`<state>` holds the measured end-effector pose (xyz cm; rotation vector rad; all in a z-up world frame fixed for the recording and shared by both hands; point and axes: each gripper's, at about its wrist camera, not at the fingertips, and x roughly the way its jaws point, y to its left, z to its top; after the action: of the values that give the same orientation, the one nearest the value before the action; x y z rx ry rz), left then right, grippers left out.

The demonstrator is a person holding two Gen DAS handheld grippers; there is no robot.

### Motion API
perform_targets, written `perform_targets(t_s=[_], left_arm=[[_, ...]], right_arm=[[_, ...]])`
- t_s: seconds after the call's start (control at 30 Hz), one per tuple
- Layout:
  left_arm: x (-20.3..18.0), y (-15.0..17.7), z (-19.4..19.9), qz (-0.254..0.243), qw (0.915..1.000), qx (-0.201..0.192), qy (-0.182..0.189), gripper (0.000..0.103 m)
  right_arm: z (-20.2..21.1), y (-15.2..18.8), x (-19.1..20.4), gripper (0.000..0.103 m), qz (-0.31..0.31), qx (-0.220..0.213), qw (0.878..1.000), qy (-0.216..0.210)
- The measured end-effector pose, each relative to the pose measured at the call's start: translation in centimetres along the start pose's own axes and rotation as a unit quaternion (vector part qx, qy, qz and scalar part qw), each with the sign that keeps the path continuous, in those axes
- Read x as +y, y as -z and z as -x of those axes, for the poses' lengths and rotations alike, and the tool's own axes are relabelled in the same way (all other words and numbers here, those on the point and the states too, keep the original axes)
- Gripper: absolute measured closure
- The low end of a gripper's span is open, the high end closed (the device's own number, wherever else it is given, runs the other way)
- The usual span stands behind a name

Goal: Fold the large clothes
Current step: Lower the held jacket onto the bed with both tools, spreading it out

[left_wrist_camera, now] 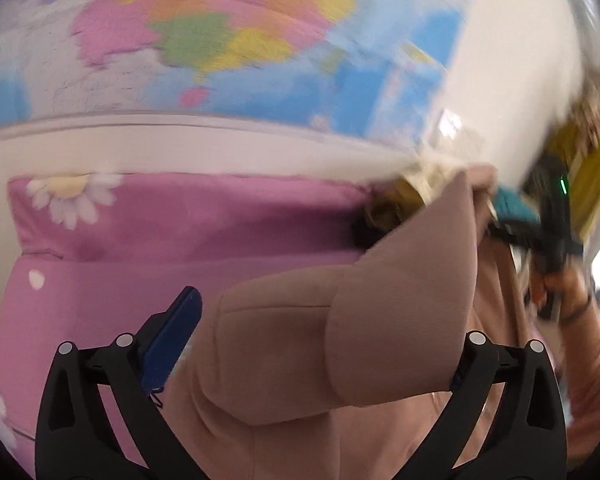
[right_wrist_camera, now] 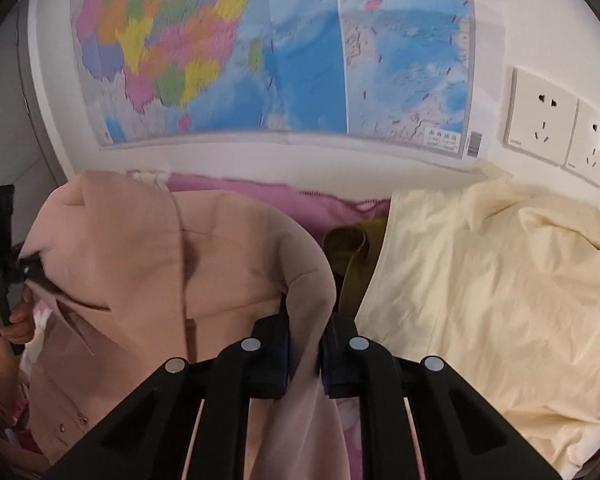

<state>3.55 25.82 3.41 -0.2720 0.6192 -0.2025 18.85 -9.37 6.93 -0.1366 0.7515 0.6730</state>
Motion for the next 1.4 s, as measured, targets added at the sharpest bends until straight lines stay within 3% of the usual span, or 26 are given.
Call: perform_targets(t_s=[0.07, 0.23, 0.27, 0.37, 0.43, 0.53, 0.6, 0.63, 0.67, 0.73, 0.77, 0.8, 0.87, 0.9, 0.93, 0.97, 1.03, 1.07, 1.17, 1.2, 1.27, 1.4], left_arm=[[1.2, 0.0, -0.9, 0.044, 0.9989, 0.009, -0.010, 0.005], [1.2, 0.6, -2.2, 0.049, 0.9956, 0.027, -0.075, 0.005], [0.9, 0.6, -2.4, 0.046, 0.9930, 0.039, -0.102, 0.005], [-0.9, 0.5, -1.0, -0.005, 0.9892, 0.014, -0.146, 0.004], [-1.9, 0.3, -0.3, -0.034, 0.9894, 0.006, -0.141, 0.004], [-3.6, 0.5, 0.0, -0.091, 0.9840, 0.005, -0.153, 0.006], [-3.4, 0.2, 0.3, -0.071, 0.9928, 0.004, -0.096, 0.005], [-2.9, 0.1, 0.0, -0.047, 0.9976, 0.019, -0.046, 0.005], [-2.7, 0.1, -0.6, -0.030, 0.9988, 0.033, -0.019, 0.005], [-3.2, 0.1, -1.9, -0.020, 0.9979, 0.041, -0.046, 0.005], [-3.3, 0.1, -2.0, -0.014, 0.9983, 0.039, -0.041, 0.005], [-2.7, -0.1, -2.1, 0.016, 0.9989, 0.043, 0.009, 0.005], [-2.1, 0.1, -3.0, 0.049, 0.9864, 0.077, 0.136, 0.005], [-2.6, 0.2, -3.3, 0.038, 0.9865, 0.090, 0.131, 0.004], [-3.0, 0.2, -2.9, 0.015, 0.9954, 0.070, 0.063, 0.005], [-3.4, 0.3, -2.6, -0.006, 0.9978, 0.058, 0.033, 0.005], [-3.5, 0.5, -2.1, -0.030, 0.9955, 0.062, 0.065, 0.005], [-3.3, 0.7, -2.1, -0.043, 0.9954, 0.064, 0.057, 0.005], [-2.5, 1.5, -3.5, -0.099, 0.9918, 0.065, -0.048, 0.005], [-1.6, 1.8, -4.4, -0.102, 0.9896, 0.080, -0.062, 0.005], [1.0, 2.1, -6.2, -0.073, 0.9893, 0.121, -0.034, 0.005], [4.0, 3.1, -9.7, -0.057, 0.9815, 0.182, -0.017, 0.005]], right_arm=[[-0.3, 0.1, -0.1, 0.092, -0.007, 0.006, 1.000, -0.002], [-1.2, 0.8, -1.0, 0.092, -0.032, 0.012, 0.999, 0.008], [-1.1, 0.6, -1.1, 0.092, -0.035, 0.010, 0.999, 0.005], [-0.8, 0.4, -1.6, 0.092, -0.049, 0.002, 0.999, -0.006], [-0.7, 0.6, -2.2, 0.092, -0.067, 0.000, 0.998, -0.022], [-0.7, 1.1, -1.8, 0.092, -0.047, 0.002, 0.999, -0.004], [-0.7, 1.7, -1.8, 0.092, -0.056, 0.004, 0.998, -0.011], [-0.8, 1.8, -1.9, 0.092, -0.057, 0.006, 0.998, -0.011], [-0.9, 2.1, -1.8, 0.092, -0.054, 0.008, 0.998, -0.008], [-1.0, 2.4, -1.6, 0.092, -0.048, 0.012, 0.999, -0.004], [-1.1, 2.7, -1.7, 0.092, -0.052, 0.014, 0.999, -0.007], [-1.2, 2.9, -1.9, 0.092, -0.059, 0.016, 0.998, -0.011], [-1.5, 3.2, -2.1, 0.092, -0.065, 0.022, 0.998, -0.009], [-1.5, 3.3, -2.2, 0.092, -0.067, 0.024, 0.997, -0.010], [-1.6, 3.4, -2.1, 0.092, -0.065, 0.025, 0.998, -0.012], [-1.5, 3.5, -2.1, 0.092, -0.064, 0.024, 0.998, -0.012], [-1.3, 3.5, -2.4, 0.092, -0.069, 0.019, 0.997, -0.019], [-1.1, 3.4, -2.5, 0.092, -0.070, 0.014, 0.997, -0.019], [-0.8, 3.2, -3.0, 0.092, -0.078, 0.003, 0.997, -0.026], [-0.8, 3.1, -3.2, 0.092, -0.082, 0.002, 0.996, -0.027], [-0.8, 2.8, -3.5, 0.093, -0.086, -0.001, 0.996, -0.029], [-1.6, 2.5, -3.7, 0.093, -0.087, 0.003, 0.996, -0.022]])
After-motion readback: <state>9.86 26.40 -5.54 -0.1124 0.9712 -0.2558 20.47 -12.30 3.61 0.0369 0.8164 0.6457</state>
